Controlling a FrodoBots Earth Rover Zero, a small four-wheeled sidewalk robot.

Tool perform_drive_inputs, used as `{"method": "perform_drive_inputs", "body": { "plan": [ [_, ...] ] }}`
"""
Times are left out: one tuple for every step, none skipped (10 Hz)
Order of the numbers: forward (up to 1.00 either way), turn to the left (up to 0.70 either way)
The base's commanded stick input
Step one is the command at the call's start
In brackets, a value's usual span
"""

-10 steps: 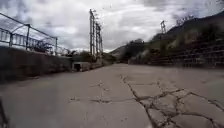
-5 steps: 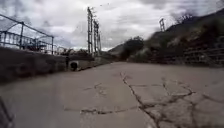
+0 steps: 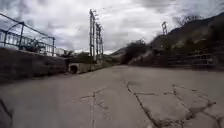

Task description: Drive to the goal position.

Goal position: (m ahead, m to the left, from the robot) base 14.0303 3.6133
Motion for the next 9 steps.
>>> {"method": "perform_drive_inputs", "body": {
  "plan": [
    [0.7, 0.0],
    [0.7, 0.0],
    [0.7, 0.0],
    [0.7, 0.0],
    [0.7, 0.0],
    [0.7, 0.0],
    [0.7, 0.0],
    [0.7, 0.0],
    [0.7, 0.0]
  ]
}}
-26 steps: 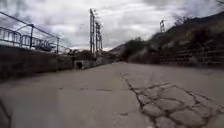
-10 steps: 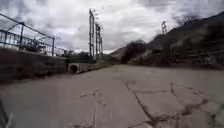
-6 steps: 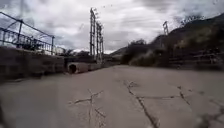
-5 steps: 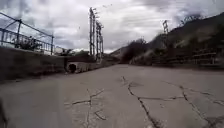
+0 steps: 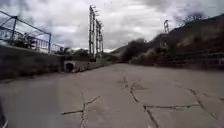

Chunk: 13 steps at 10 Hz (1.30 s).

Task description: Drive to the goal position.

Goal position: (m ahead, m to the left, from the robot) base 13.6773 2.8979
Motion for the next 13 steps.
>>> {"method": "perform_drive_inputs", "body": {
  "plan": [
    [0.7, 0.0],
    [0.7, 0.0],
    [0.7, 0.0],
    [0.7, 0.0],
    [0.7, 0.0],
    [0.7, 0.0],
    [0.7, 0.0],
    [0.7, 0.0],
    [0.7, 0.0],
    [0.7, 0.0],
    [0.7, 0.0],
    [0.7, 0.0],
    [0.7, 0.0]
  ]
}}
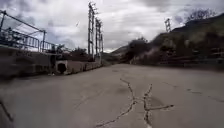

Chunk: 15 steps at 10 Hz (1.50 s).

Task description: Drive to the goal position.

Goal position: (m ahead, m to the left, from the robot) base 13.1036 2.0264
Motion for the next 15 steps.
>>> {"method": "perform_drive_inputs", "body": {
  "plan": [
    [0.7, 0.0],
    [0.7, 0.0],
    [0.7, 0.0],
    [0.7, 0.0],
    [0.7, 0.0],
    [0.7, 0.0],
    [0.7, 0.0],
    [0.7, 0.0],
    [0.7, 0.0],
    [0.7, 0.0],
    [0.7, 0.0],
    [0.7, 0.0],
    [0.7, 0.0],
    [0.7, 0.0],
    [0.7, 0.0]
  ]
}}
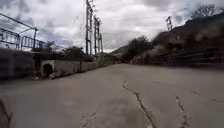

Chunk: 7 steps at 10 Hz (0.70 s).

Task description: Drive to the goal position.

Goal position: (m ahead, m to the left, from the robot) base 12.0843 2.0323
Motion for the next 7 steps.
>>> {"method": "perform_drive_inputs", "body": {
  "plan": [
    [0.7, 0.0],
    [0.7, 0.0],
    [0.7, 0.0],
    [0.7, 0.0],
    [0.7, 0.0],
    [0.7, 0.0],
    [0.7, 0.0]
  ]
}}
